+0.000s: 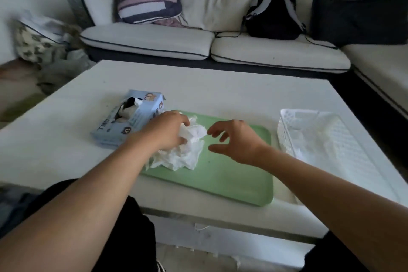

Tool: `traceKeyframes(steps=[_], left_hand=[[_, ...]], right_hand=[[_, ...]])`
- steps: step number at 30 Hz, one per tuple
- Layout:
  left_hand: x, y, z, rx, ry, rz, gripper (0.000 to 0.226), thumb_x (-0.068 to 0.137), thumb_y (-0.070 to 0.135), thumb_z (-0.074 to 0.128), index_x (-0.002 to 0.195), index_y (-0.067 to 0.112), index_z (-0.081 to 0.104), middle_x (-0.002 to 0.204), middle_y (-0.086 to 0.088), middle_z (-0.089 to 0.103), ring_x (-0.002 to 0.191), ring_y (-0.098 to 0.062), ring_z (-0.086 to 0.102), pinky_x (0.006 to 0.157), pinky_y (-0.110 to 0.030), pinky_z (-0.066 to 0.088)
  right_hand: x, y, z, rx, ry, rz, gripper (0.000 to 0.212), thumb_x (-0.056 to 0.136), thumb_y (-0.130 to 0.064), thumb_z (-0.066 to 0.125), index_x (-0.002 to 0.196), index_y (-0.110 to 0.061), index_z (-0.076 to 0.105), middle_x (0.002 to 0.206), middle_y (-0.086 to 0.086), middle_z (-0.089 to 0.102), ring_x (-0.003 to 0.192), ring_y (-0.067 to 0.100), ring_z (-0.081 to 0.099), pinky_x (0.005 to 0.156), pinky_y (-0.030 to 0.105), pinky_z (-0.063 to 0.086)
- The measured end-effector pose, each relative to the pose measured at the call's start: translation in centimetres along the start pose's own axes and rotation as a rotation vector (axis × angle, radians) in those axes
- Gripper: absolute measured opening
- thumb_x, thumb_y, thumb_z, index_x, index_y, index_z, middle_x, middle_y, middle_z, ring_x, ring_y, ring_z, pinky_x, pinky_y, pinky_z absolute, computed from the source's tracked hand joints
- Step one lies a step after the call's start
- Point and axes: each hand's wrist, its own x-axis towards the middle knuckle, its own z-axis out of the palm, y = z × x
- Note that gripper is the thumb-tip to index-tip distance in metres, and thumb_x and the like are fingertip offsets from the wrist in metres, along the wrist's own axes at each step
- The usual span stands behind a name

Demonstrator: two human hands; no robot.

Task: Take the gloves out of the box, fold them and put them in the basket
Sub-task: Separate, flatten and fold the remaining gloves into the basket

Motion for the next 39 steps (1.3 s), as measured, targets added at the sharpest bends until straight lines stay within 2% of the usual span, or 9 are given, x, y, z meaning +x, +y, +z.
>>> traceKeyframes(steps=[4,7,12,16,20,26,32,36,39], left_hand=[[-0.9,-2.9,1.1,-0.011,-0.005,0.021,0.063,0.079,0.035,0.084,0.136,0.025,0.058,0.138,0.005,0.055,0.125,-0.020,0.054,0.102,-0.037,0.046],[-0.8,-3.3,1.8,-0.030,-0.014,0.066,0.077,0.073,0.035,0.088,0.140,0.024,0.052,0.137,0.004,0.053,0.126,-0.022,0.055,0.102,-0.039,0.047],[0.4,-3.7,0.1,-0.079,-0.085,0.048,0.102,0.072,0.027,0.091,0.154,0.021,0.032,0.147,-0.002,0.043,0.134,-0.023,0.046,0.107,-0.038,0.043],[1.7,-4.3,-1.2,-0.008,-0.180,0.015,0.077,0.079,0.036,0.086,0.144,0.025,0.047,0.138,0.002,0.042,0.124,-0.022,0.050,0.092,-0.032,0.044],[2.7,-3.8,-0.7,0.039,-0.210,0.043,0.064,0.085,0.050,0.076,0.136,0.022,0.051,0.133,0.000,0.046,0.116,-0.023,0.052,0.090,-0.035,0.045],[3.3,-3.4,0.5,0.101,-0.156,0.017,0.073,0.081,0.040,0.083,0.136,0.018,0.041,0.134,-0.002,0.053,0.113,-0.026,0.058,0.088,-0.041,0.050],[3.6,-2.6,0.8,0.237,-0.225,-0.027,0.072,0.090,0.043,0.073,0.150,0.019,0.040,0.146,-0.003,0.045,0.125,-0.028,0.053,0.099,-0.041,0.048],[3.0,-1.2,-1.5,0.179,-0.163,-0.045,0.083,0.085,0.060,0.070,0.152,0.023,0.037,0.145,-0.004,0.036,0.137,-0.026,0.035,0.107,-0.040,0.041],[1.7,1.9,-3.0,-0.304,0.014,0.096,0.089,0.069,0.078,0.070,0.143,0.033,0.048,0.138,0.010,0.040,0.134,-0.009,0.036,0.108,-0.033,0.040]], right_hand=[[1.8,-2.1,4.2,0.009,-0.022,-0.019,0.058,0.081,-0.036,0.081,0.134,-0.027,0.059,0.128,-0.007,0.062,0.100,0.011,0.059,0.087,0.021,0.045],[3.4,-3.2,6.1,0.015,0.040,-0.025,0.067,0.080,-0.041,0.082,0.139,-0.026,0.055,0.120,-0.011,0.060,0.097,0.010,0.056,0.088,0.025,0.046],[6.4,-3.0,6.0,0.064,0.042,0.121,0.015,0.079,-0.017,0.083,0.091,-0.014,0.076,0.083,0.000,0.071,0.064,0.012,0.060,0.070,0.032,0.054],[6.5,-1.8,4.3,0.118,-0.006,0.145,0.010,0.081,-0.009,0.080,0.075,-0.014,0.074,0.071,0.006,0.072,0.053,0.012,0.061,0.058,0.034,0.059],[5.2,0.1,3.6,0.414,-0.015,0.308,0.006,0.089,-0.010,0.074,0.083,-0.012,0.076,0.072,0.002,0.071,0.068,0.011,0.066,0.068,0.031,0.062],[4.4,-0.1,0.8,0.919,-0.132,0.423,0.008,0.095,-0.009,0.063,0.089,-0.010,0.066,0.082,0.001,0.070,0.076,0.013,0.067,0.088,0.037,0.058],[2.8,0.7,-6.9,1.351,0.078,0.407,0.008,0.087,-0.008,0.056,0.086,-0.012,0.063,0.084,0.006,0.070,0.084,0.024,0.068,0.094,0.041,0.055],[1.4,1.4,-9.7,1.405,0.077,0.393,0.016,0.095,-0.010,0.049,0.093,-0.006,0.064,0.087,0.008,0.069,0.085,0.028,0.068,0.084,0.039,0.060],[1.0,1.2,-9.0,1.407,0.074,0.391,0.015,0.097,-0.006,0.050,0.097,0.002,0.064,0.095,0.015,0.066,0.078,0.029,0.072,0.078,0.038,0.062]])
